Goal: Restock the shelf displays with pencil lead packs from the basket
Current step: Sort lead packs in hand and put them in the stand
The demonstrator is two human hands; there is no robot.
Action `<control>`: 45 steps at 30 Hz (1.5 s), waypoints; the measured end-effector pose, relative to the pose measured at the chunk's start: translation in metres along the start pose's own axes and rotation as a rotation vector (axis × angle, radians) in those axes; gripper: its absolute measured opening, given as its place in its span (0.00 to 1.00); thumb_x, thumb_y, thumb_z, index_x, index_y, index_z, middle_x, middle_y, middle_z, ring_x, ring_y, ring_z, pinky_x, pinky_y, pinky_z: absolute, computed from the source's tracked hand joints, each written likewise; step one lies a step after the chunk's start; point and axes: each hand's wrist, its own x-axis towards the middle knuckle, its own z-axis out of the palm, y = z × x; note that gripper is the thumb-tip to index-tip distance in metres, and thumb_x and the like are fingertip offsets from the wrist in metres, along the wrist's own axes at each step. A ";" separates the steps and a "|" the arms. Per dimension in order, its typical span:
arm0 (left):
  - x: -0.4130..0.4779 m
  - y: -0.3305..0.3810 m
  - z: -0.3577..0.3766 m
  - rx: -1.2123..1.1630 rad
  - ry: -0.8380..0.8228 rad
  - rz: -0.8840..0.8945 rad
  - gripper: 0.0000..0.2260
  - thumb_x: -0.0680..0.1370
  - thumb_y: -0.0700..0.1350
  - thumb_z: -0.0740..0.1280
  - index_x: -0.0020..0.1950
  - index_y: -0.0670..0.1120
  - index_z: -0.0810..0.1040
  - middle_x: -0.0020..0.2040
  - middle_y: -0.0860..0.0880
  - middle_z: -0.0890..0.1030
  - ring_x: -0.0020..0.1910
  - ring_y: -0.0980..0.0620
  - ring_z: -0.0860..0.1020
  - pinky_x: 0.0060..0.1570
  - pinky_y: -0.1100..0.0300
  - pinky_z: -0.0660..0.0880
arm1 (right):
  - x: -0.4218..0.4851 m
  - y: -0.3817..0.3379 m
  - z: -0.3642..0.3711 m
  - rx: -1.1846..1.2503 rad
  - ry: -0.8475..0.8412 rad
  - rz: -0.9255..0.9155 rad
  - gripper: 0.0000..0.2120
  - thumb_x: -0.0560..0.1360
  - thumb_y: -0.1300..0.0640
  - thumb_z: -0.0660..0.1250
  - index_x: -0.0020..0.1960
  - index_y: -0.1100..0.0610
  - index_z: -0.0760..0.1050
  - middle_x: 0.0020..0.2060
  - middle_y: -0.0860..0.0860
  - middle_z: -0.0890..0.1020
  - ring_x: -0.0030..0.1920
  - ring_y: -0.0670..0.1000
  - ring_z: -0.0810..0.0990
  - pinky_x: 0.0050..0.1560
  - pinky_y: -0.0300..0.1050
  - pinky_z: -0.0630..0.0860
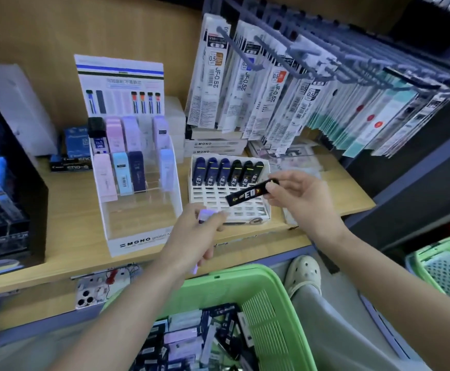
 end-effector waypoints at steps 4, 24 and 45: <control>0.011 -0.001 0.005 -0.052 0.015 -0.084 0.08 0.79 0.44 0.61 0.54 0.40 0.72 0.32 0.46 0.73 0.21 0.54 0.68 0.23 0.64 0.64 | 0.042 0.019 -0.013 -0.239 0.137 -0.089 0.04 0.74 0.62 0.69 0.48 0.55 0.77 0.40 0.51 0.81 0.46 0.53 0.81 0.51 0.48 0.79; 0.028 -0.007 0.014 -0.040 0.009 -0.029 0.10 0.81 0.45 0.60 0.57 0.39 0.71 0.33 0.48 0.74 0.18 0.58 0.68 0.19 0.69 0.64 | 0.104 0.050 -0.012 -0.708 -0.105 -0.215 0.07 0.77 0.64 0.64 0.53 0.60 0.77 0.44 0.54 0.80 0.46 0.51 0.76 0.47 0.39 0.70; 0.037 -0.010 0.017 -0.299 0.037 -0.034 0.04 0.82 0.43 0.59 0.55 0.44 0.71 0.39 0.47 0.79 0.26 0.54 0.79 0.33 0.59 0.78 | 0.095 0.057 0.008 -0.902 0.045 -0.377 0.14 0.78 0.62 0.61 0.63 0.61 0.73 0.58 0.56 0.73 0.56 0.57 0.75 0.52 0.51 0.74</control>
